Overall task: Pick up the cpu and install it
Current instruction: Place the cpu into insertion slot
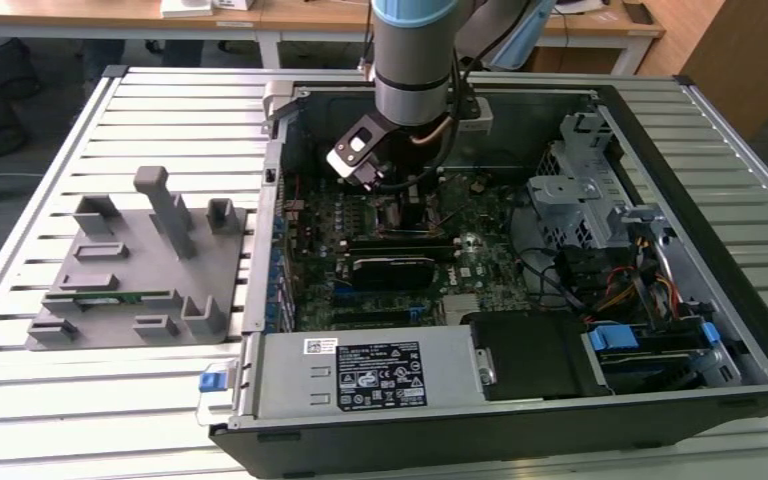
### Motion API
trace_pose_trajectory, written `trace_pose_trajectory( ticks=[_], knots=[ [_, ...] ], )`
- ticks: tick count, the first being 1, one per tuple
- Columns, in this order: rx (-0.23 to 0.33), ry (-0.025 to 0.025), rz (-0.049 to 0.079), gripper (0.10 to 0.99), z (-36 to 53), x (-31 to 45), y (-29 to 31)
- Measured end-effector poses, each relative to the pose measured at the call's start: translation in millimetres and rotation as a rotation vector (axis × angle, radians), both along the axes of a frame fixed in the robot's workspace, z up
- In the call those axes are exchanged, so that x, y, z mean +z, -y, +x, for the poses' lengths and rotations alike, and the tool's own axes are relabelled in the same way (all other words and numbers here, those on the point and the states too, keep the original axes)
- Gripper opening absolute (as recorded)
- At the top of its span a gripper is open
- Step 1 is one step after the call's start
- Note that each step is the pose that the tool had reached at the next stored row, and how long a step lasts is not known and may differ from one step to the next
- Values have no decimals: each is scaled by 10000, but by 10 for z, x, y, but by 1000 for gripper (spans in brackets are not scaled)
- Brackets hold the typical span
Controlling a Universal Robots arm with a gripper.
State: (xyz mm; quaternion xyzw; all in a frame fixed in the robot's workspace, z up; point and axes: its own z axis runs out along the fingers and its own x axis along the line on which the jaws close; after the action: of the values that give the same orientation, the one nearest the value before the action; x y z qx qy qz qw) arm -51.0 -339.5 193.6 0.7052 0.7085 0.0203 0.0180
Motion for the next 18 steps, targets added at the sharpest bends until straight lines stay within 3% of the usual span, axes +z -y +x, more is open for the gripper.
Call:
trace_pose_trajectory(
  ticks=[3, 6, 10, 14, 15, 17, 18],
  knots=[
    [0, 4, 5, 545, 1, -3, -1],
    [0, 1, 1, 667, 0, -3, 0],
    [0, 0, 0, 667, 0, 4, 0],
    [-1, 1, 1, 667, 0, 59, 0],
    [-1, 1, 1, 651, 0, 69, 0],
    [-1, 1, 1, 529, 0, 90, 0],
    [0, 1, 1, 529, 0, 102, 0]
  ],
)
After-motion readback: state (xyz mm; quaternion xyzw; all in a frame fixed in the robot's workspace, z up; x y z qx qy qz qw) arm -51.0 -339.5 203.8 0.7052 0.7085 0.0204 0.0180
